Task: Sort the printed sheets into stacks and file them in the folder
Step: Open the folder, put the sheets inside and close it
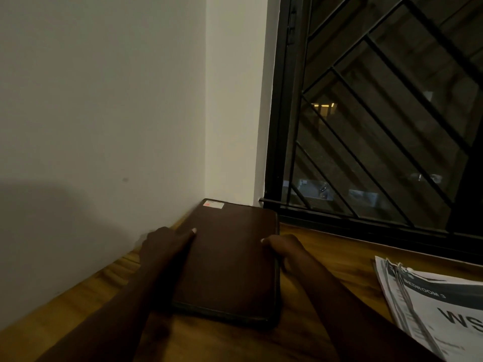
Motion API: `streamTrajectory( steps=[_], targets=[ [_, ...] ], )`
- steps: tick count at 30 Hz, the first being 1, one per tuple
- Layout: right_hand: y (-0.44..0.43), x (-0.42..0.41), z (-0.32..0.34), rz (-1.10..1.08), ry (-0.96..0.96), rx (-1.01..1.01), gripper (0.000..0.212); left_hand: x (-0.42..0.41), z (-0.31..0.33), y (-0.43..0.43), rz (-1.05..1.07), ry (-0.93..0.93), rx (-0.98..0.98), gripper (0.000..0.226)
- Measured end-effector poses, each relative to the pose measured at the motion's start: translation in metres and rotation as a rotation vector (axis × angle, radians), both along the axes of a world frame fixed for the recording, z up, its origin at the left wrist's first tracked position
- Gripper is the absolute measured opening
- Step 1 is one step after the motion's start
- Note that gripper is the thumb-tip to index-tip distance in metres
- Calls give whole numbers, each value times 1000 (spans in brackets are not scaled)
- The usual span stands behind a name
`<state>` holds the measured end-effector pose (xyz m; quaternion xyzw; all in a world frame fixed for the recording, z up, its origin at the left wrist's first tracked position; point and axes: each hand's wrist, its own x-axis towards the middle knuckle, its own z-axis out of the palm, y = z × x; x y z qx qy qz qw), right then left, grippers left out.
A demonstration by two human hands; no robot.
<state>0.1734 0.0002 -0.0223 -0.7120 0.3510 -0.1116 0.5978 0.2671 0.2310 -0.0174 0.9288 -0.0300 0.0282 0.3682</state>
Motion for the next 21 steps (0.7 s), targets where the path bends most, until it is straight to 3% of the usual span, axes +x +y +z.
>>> streamTrajectory(
  steps=[4, 7, 12, 16, 21],
  targets=[
    [-8, -24, 16, -3, -188, 266, 39, -17, 15, -10, 33, -26, -129, 90],
    [-18, -43, 38, -26, -325, 346, 41, -34, 36, -26, 63, -153, -175, 90],
    [-36, -86, 79, -178, -632, 199, 27, -66, 79, -63, -78, -332, -466, 61],
    [-45, -122, 96, -270, -866, 77, 35, -82, 105, -83, -302, -283, -686, 51],
    [-57, -163, 95, -125, -869, -76, 27, -96, 112, -72, -488, -195, -680, 59]
  ],
)
